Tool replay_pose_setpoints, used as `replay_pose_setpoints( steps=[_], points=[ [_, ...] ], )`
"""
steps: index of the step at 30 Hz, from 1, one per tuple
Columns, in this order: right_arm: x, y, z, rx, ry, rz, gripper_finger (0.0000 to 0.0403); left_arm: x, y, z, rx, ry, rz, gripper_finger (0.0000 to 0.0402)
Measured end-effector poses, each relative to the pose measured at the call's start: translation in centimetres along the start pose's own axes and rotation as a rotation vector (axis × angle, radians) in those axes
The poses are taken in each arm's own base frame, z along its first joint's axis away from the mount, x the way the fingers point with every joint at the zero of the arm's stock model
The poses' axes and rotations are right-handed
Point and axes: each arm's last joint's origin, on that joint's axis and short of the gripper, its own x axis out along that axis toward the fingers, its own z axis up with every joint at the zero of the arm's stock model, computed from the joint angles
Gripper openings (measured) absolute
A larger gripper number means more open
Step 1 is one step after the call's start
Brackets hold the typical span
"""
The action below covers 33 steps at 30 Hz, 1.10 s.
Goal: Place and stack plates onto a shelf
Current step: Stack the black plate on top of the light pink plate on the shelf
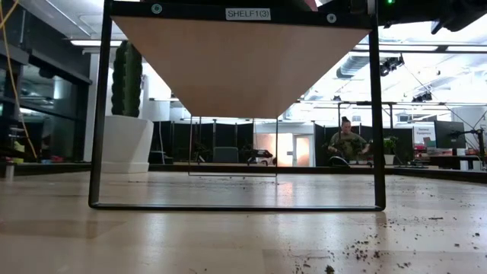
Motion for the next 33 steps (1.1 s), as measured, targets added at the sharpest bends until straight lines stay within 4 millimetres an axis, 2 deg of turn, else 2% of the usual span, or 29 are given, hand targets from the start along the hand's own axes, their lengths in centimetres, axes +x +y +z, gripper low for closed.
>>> replay_pose_setpoints(
  steps=[4, 12, 15, 19, 33],
  points=[
    [0.0, 0.0, 0.0, 0.0, 0.0, 0.0, 0.0, 1.5, -2.4, 0.8, -0.005, -0.01, -0.134, 0.0],
    [0.0, 0.0, 0.0, 0.0, 0.001, 0.0, 0.0, 7.0, -7.3, 1.0, 0.12, 0.134, -0.148, 0.0],
    [0.0, 0.0, 0.0, 0.0, 0.001, 0.001, 0.0, 8.6, -8.4, 0.9, 0.173, 0.17, -0.144, 0.0],
    [0.0, 0.0, 0.0, -0.001, 0.004, 0.002, 0.0, 9.3, -8.6, 0.8, 0.192, 0.186, -0.139, 0.0],
    [0.0, 0.0, -0.1, -0.002, 0.006, 0.002, 0.0, 9.4, -8.2, 0.9, 0.194, 0.193, -0.18, 0.0019]
  ],
)
